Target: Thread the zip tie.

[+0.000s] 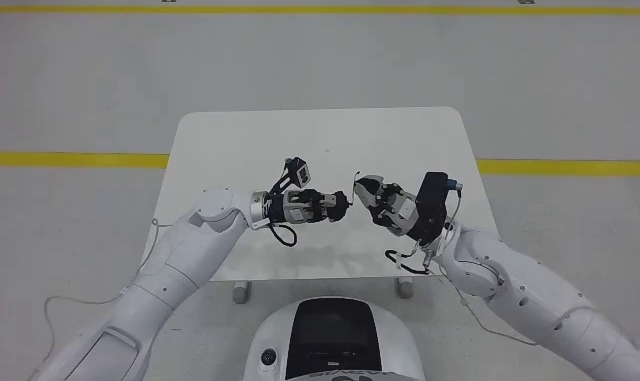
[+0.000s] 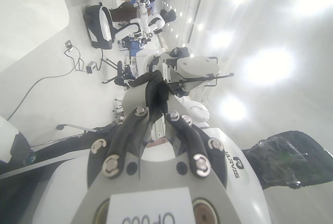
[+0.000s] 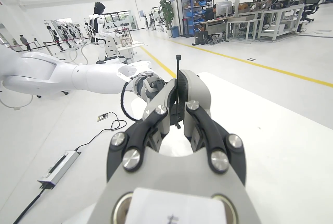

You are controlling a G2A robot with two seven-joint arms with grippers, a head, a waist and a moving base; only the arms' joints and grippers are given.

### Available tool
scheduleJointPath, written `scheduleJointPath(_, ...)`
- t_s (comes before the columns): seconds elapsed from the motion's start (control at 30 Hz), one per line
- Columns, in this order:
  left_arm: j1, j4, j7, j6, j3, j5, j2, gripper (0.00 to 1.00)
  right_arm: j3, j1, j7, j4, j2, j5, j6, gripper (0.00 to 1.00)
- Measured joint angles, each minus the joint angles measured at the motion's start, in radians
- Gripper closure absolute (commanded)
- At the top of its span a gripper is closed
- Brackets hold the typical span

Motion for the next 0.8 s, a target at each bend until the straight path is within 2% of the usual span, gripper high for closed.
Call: scheduleJointPath(0.8, 0.000, 0.000, 0.000, 0.000, 0.000, 0.000, 0.000, 1.00, 0.034, -0.031, 0.013, -0.002, -0.022, -0.008, 0.000, 1.00)
